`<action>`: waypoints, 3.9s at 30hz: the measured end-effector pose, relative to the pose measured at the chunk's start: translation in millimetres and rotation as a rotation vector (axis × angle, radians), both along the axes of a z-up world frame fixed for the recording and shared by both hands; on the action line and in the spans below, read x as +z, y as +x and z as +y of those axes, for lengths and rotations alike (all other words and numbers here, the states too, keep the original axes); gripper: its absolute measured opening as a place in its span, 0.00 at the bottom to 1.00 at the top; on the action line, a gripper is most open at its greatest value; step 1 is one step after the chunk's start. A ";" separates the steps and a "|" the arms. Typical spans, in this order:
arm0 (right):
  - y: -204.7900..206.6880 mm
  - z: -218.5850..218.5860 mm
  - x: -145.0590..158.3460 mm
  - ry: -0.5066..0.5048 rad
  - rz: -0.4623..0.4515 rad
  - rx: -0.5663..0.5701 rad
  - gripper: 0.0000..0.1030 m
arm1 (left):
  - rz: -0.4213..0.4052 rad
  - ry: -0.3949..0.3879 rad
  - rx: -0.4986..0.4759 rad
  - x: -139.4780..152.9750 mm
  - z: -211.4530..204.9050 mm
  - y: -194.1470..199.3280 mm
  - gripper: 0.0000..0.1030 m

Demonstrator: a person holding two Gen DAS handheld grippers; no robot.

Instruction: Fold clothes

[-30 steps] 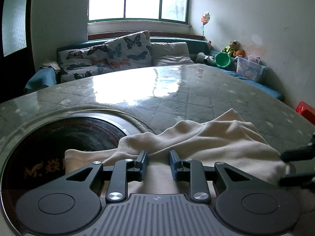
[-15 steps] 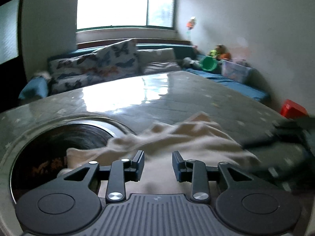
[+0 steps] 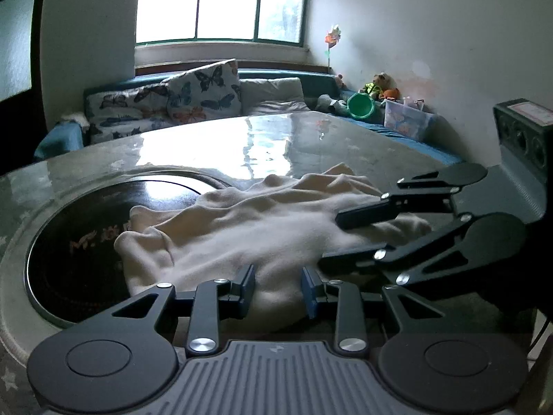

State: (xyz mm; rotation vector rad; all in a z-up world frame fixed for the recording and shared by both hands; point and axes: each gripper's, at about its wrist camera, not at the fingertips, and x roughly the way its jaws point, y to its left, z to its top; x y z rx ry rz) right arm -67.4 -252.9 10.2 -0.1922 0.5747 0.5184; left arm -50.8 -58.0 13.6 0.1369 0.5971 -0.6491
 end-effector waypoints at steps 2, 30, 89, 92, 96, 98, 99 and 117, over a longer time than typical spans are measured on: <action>-1.1 -0.3 1.2 -0.001 0.005 0.003 0.50 | 0.002 -0.008 0.002 1.2 0.8 -1.7 0.32; 31.9 -34.9 6.1 0.121 0.066 -0.125 0.53 | 0.182 -0.137 0.221 -5.0 53.8 93.7 0.32; -9.7 -185.4 27.4 0.135 0.027 -0.574 0.10 | 0.195 -0.169 -0.001 38.0 -56.9 95.6 0.12; -11.0 -216.1 29.0 0.062 0.017 -0.666 0.10 | 0.202 -0.128 -0.074 34.2 -101.5 104.1 0.11; -9.4 -245.8 28.8 -0.019 -0.002 -0.772 0.10 | 0.178 -0.108 -0.140 32.0 -145.6 106.6 0.11; -7.6 -258.9 26.9 -0.037 -0.002 -0.820 0.10 | 0.188 -0.109 -0.153 28.6 -158.6 108.5 0.11; -5.7 -263.7 23.9 -0.040 0.011 -0.832 0.10 | 0.194 -0.110 -0.159 26.6 -164.1 109.3 0.11; -15.4 -177.0 24.6 -0.080 -0.085 -0.604 0.57 | 0.170 -0.046 -0.017 24.1 -95.8 99.3 0.53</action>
